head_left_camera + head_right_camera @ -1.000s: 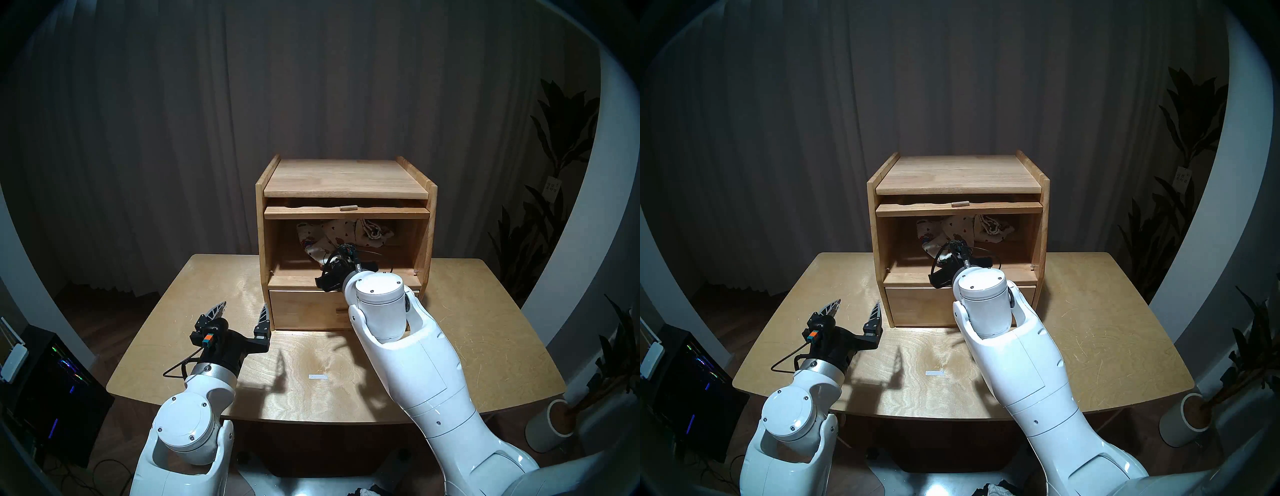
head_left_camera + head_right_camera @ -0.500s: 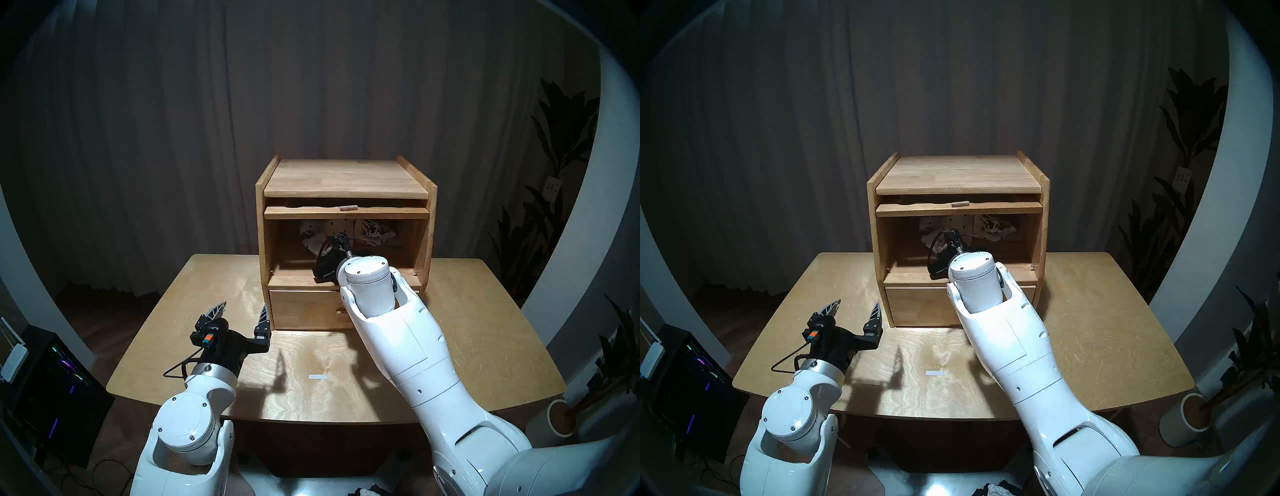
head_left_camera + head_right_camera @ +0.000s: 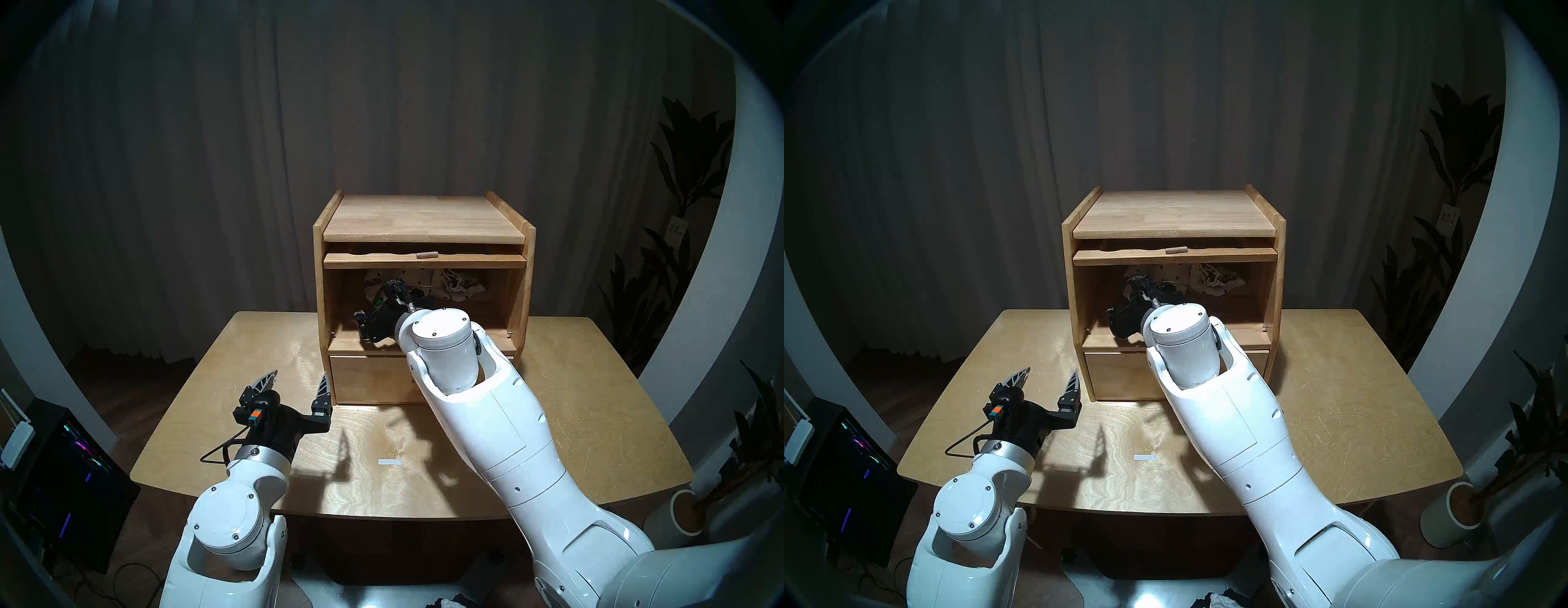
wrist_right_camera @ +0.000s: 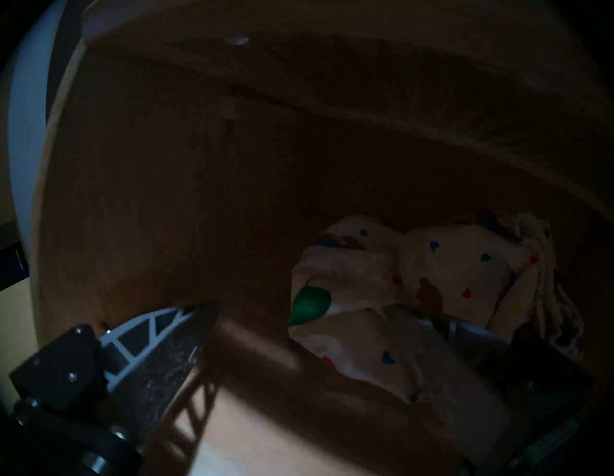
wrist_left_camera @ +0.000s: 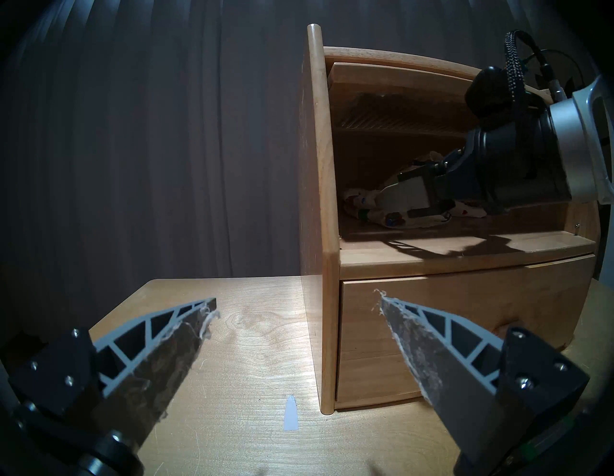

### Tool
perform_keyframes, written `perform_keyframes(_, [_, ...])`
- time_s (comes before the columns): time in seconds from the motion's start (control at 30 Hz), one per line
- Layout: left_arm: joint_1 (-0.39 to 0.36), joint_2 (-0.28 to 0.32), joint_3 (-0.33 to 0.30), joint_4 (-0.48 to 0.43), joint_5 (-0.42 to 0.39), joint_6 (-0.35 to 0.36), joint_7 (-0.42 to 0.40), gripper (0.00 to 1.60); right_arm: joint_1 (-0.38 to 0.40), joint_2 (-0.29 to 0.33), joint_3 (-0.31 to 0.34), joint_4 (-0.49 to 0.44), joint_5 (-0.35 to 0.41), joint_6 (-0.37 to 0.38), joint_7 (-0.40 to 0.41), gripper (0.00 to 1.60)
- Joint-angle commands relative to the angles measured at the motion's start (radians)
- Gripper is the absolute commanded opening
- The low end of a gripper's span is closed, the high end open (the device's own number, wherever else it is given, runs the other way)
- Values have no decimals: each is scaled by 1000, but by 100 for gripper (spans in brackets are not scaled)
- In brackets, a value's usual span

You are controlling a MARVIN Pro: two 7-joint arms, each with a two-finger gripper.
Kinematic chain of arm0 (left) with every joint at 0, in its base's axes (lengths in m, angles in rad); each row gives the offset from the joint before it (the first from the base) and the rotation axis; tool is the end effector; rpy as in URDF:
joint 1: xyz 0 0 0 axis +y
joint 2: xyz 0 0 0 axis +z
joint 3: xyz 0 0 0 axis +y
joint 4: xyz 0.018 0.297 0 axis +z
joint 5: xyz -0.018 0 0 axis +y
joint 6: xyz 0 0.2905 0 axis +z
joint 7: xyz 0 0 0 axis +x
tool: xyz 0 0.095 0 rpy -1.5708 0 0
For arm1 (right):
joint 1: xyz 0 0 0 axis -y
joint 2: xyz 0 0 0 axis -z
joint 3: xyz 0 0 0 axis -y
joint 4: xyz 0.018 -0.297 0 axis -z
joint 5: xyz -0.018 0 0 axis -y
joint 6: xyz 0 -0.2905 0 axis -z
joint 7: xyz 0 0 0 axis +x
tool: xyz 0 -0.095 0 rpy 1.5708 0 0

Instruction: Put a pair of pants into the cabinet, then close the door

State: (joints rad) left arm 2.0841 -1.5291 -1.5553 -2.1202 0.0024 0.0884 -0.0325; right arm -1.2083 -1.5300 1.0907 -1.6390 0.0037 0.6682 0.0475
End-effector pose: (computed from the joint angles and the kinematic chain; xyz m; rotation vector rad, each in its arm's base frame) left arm 0.2554 -0.0037 -0.2802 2.2607 -0.1065 2.1437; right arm 0.4454 0.1687 -0.2117 -2.2987 -0.7404 -1.7749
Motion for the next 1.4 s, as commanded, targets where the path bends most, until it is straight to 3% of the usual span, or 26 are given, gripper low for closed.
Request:
perform_keyframes(0.0, [-6, 0, 1, -13, 0, -4, -1, 160, -39, 13, -20, -121, 25, 15, 44, 160])
perform_keyframes(0.4, [-8, 0, 1, -5, 0, -4, 1, 160, 18, -66, -113, -267, 87, -40, 135, 160])
perform_keyframes(0.53, [-9, 0, 1, -3, 0, -5, 1, 160, 71, -102, -108, -310, 106, -71, 150, 160])
perform_keyframes(0.67, [-10, 0, 1, -2, 0, -5, 1, 160, 119, -132, -57, -357, 122, -101, 147, 160])
perform_keyframes(0.8, [-11, 0, 2, -2, 0, -5, 2, 160, 158, -133, 50, -409, 119, -136, 114, 160])
perform_keyframes(0.87, [-11, 0, 2, -2, 0, -5, 2, 160, 184, -102, 93, -448, 113, -145, 81, 160])
perform_keyframes(0.9, [-11, 0, 2, -1, 0, -5, 2, 160, 184, -81, 86, -444, 109, -149, 59, 160])
perform_keyframes(1.0, [-12, 0, 2, -1, 0, -5, 3, 160, 157, -27, 151, -499, 94, -147, -4, 160])
perform_keyframes(1.37, [-12, 0, 2, 4, 1, -5, 4, 160, 30, 132, 345, -471, 19, -124, -196, 160])
